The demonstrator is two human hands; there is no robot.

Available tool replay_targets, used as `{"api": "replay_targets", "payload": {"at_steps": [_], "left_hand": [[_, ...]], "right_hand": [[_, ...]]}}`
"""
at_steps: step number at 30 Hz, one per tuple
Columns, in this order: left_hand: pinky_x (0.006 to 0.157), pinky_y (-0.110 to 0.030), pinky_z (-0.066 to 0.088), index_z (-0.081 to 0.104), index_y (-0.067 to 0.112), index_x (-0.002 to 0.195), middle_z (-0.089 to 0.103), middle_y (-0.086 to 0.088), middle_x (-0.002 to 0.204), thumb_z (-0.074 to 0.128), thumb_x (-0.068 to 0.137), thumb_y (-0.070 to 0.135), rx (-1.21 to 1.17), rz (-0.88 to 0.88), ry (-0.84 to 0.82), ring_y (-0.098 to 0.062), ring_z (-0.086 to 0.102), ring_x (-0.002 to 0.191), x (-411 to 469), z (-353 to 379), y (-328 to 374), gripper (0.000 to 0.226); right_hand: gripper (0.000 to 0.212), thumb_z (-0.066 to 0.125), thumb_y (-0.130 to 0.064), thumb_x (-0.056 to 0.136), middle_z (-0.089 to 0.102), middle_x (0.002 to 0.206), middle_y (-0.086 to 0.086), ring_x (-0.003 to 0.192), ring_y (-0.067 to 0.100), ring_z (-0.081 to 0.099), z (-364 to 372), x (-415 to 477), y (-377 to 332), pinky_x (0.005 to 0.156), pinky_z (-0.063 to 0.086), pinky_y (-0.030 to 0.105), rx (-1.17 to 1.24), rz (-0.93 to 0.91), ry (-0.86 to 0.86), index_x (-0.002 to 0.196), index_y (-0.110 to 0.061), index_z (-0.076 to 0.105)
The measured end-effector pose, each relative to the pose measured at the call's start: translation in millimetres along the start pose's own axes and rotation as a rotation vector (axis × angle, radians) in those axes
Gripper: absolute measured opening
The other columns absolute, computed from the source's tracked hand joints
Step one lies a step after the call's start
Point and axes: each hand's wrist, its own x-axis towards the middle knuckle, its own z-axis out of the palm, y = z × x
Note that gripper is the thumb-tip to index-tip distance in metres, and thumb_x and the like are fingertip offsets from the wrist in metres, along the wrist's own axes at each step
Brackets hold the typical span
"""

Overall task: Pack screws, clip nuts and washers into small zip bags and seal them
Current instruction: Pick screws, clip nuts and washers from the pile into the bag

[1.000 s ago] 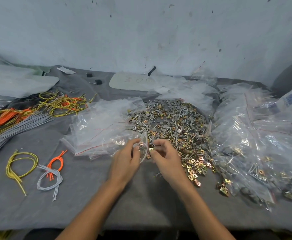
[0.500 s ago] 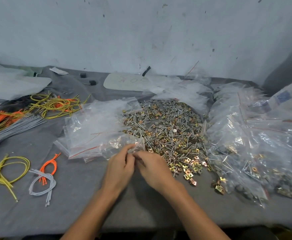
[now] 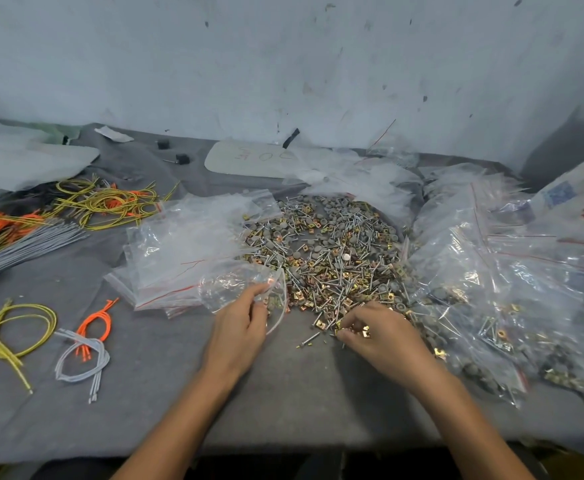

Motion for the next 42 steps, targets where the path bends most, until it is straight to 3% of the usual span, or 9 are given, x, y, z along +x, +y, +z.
{"api": "replay_targets", "payload": {"at_steps": [5,8,14,19,25,28,31,34,42], "left_hand": [[0.057,-0.015,0.042,0.062,0.034,0.129,0.069,0.009,0.075,0.044,0.096,0.030,-0.006,0.013,0.003,-0.002,0.059,0.063,-1,-1,2,0.037],[0.058,-0.014,0.042,0.063,0.032,0.128,0.069,0.009,0.077,0.046,0.099,0.027,-0.001,0.003,-0.009,-0.003,0.060,0.067,0,-2,3,0.035],[0.051,-0.016,0.039,0.062,0.036,0.130,0.067,0.007,0.069,0.047,0.100,0.025,-0.018,-0.006,-0.015,-0.003,0.054,0.055,-1,-1,3,0.035],[0.049,-0.018,0.037,0.061,0.037,0.130,0.064,0.006,0.065,0.048,0.100,0.024,-0.016,0.000,-0.024,-0.005,0.051,0.052,-1,-1,3,0.035],[0.053,-0.013,0.037,0.060,0.037,0.128,0.065,0.017,0.070,0.043,0.096,0.034,0.002,0.003,-0.018,0.003,0.056,0.060,-1,-1,2,0.037],[0.070,-0.021,0.046,0.059,0.038,0.127,0.071,0.018,0.092,0.041,0.094,0.037,0.017,-0.001,-0.023,0.007,0.061,0.079,-1,-1,3,0.038],[0.080,-0.015,0.044,0.061,0.036,0.125,0.071,0.017,0.110,0.038,0.093,0.039,0.038,0.021,-0.028,0.003,0.062,0.095,-2,-2,3,0.040],[0.078,0.001,0.036,0.065,0.032,0.121,0.073,0.014,0.107,0.041,0.095,0.030,0.023,0.029,0.011,0.007,0.059,0.092,-1,-3,4,0.035],[0.076,0.005,0.033,0.066,0.027,0.124,0.071,0.012,0.105,0.046,0.097,0.022,0.004,0.016,0.016,0.015,0.057,0.088,-1,-3,5,0.034]], "right_hand": [[0.031,0.063,-0.057,0.091,0.052,0.112,-0.015,0.110,0.012,0.055,6,4,-4,0.088,0.049,0.035,-0.148,0.062,-0.048,0.114,-0.038,0.059],[0.018,0.062,-0.048,0.095,0.053,0.113,-0.015,0.123,0.014,0.052,10,7,-4,0.092,0.050,0.038,-0.123,0.050,-0.040,0.109,-0.037,0.061],[0.012,0.060,-0.038,0.098,0.052,0.099,-0.013,0.092,0.013,0.057,11,8,0,0.082,0.046,0.035,0.012,0.032,0.062,0.103,-0.031,0.069],[0.017,0.054,-0.027,0.098,0.062,0.075,-0.007,0.069,0.009,0.055,10,8,-5,0.065,0.045,0.033,0.324,0.133,0.200,0.081,-0.026,0.058],[0.018,0.057,-0.027,0.098,0.063,0.070,-0.010,0.060,0.001,0.050,21,21,-44,0.054,0.040,0.020,0.502,0.038,0.146,0.082,-0.024,0.064],[0.012,0.060,-0.027,0.097,0.062,0.070,-0.009,0.062,0.003,0.052,33,35,-70,0.058,0.040,0.020,0.445,-0.038,0.111,0.087,-0.023,0.066],[0.009,0.060,-0.025,0.095,0.062,0.075,-0.007,0.070,0.010,0.054,43,47,-89,0.067,0.043,0.029,0.308,-0.104,0.084,0.090,-0.019,0.066],[0.009,0.060,-0.025,0.094,0.057,0.081,-0.007,0.081,0.019,0.056,48,56,-94,0.073,0.041,0.033,0.147,-0.154,0.079,0.093,-0.020,0.066],[0.019,0.054,-0.026,0.102,0.063,0.101,0.003,0.095,0.025,0.060,53,52,-89,0.084,0.047,0.039,-0.001,-0.239,0.064,0.109,-0.016,0.068]]}}
